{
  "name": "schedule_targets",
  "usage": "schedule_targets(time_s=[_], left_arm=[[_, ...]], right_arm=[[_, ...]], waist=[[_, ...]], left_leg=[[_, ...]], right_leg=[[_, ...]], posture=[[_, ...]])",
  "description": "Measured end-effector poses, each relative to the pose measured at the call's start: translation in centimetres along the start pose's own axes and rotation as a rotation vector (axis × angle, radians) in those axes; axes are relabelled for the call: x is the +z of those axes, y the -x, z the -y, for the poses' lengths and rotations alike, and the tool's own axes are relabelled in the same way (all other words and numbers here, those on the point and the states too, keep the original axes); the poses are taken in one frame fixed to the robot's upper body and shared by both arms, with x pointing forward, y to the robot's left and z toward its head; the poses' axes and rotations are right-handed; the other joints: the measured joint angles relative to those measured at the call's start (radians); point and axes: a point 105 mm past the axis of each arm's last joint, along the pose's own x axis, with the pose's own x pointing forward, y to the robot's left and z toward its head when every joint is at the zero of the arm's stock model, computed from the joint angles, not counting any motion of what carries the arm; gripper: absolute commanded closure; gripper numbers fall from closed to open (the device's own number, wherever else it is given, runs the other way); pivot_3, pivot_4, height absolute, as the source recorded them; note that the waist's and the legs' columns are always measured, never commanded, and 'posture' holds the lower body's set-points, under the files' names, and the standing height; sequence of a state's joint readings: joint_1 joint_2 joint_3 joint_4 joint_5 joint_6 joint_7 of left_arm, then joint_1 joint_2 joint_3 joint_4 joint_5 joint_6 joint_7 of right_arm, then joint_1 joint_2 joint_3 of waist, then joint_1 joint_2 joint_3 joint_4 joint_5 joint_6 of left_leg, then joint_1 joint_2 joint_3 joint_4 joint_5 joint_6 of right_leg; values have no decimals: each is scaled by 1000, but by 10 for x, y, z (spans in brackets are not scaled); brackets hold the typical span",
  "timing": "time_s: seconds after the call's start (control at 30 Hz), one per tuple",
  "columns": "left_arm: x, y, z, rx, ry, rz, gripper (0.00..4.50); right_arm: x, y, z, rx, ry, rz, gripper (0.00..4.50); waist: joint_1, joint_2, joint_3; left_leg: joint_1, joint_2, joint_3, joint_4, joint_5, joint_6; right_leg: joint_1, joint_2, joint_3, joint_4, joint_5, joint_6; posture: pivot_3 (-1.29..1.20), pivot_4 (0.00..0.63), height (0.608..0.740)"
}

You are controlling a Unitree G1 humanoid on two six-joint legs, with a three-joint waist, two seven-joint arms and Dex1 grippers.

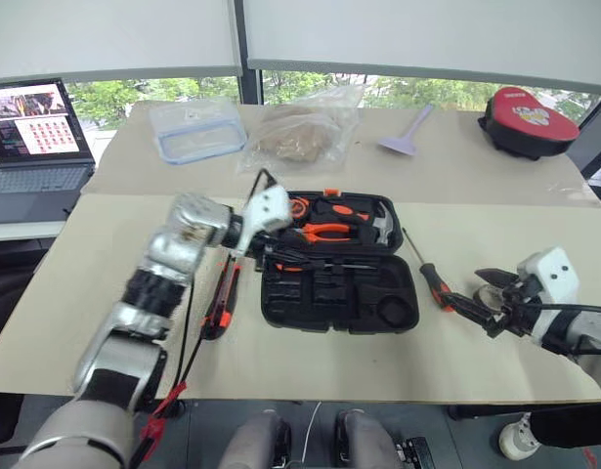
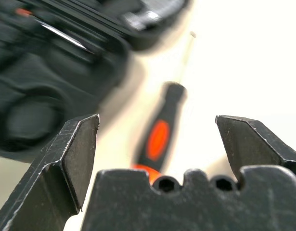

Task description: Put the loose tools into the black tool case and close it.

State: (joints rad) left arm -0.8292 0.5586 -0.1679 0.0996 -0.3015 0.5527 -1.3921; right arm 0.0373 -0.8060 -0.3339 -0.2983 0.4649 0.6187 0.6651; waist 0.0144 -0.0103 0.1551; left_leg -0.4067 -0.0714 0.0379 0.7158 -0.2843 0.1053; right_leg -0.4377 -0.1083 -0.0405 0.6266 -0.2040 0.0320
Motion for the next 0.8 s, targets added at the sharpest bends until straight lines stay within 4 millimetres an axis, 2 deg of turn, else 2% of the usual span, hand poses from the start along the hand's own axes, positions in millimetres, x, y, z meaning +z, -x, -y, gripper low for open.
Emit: schedule_targets(time_s=[0.1, 0.17, 0.27, 0.33, 0.37, 0.43, 0.53, 0.67, 0.8], left_arm=[[10, 8, 26, -87, 69, 71, 46], [12, 12, 40, -126, 114, 91, 19], [15, 13, 51, -145, 137, 93, 19], [16, 14, 55, -145, 137, 86, 0], [16, 15, 56, -138, 134, 82, 0], [17, 15, 56, -124, 132, 78, 0], [16, 18, 52, -90, 133, 67, 0], [15, 22, 48, -50, 114, 54, 0], [13, 23, 47, -32, 114, 48, 0]], right_arm=[[-11, -12, 1, -16, -17, -21, 0], [-17, -20, 0, -9, -29, -32, 0], [-21, -26, 1, -6, -40, -32, 0], [-24, -32, 4, -13, -51, -40, 511], [-27, -34, 6, -18, -63, -46, 614], [-28, -38, 8, -25, -73, -41, 1297], [-30, -39, 8, -26, -112, -25, 2080], [-28, -32, 10, -42, -211, 4, 3448], [-17, -21, 21, -80, -270, 46, 3459]], waist=[[-1, 0, 0], [0, 1, 0], [1, 1, 0], [-2, 1, 0], [-1, 1, 0], [-1, 1, 0], [-1, 1, 0], [-1, 2, 0], [-2, 2, 0]], left_leg=[[2, 0, 0, 0, 0, 0], [2, 0, 0, 0, 0, 0], [2, -1, 0, 0, 0, 0], [4, -1, 0, -1, 0, -1], [4, -1, 0, -1, 0, -1], [4, -1, 0, -2, 1, -1], [6, -1, 0, -2, 1, -2], [6, -1, 0, -3, 1, -3], [7, -1, 0, -4, 0, -4]], right_leg=[[1, 0, 0, 0, -1, 1], [1, 1, 1, 1, -1, 1], [2, 3, 1, 0, -1, 1], [3, 3, 0, 0, -1, 1], [3, 3, 0, 0, -1, 1], [3, 4, 0, 0, -1, 1], [4, 4, 0, 0, -1, 1], [5, 4, -1, 0, -1, 1], [5, 5, -1, 0, -2, 1]], posture=[[0, 150, 728], [0, 150, 728], [0, 150, 728], [0, 150, 728], [0, 150, 728], [0, 150, 728], [0, 150, 728], [0, 150, 728], [0, 150, 728]])
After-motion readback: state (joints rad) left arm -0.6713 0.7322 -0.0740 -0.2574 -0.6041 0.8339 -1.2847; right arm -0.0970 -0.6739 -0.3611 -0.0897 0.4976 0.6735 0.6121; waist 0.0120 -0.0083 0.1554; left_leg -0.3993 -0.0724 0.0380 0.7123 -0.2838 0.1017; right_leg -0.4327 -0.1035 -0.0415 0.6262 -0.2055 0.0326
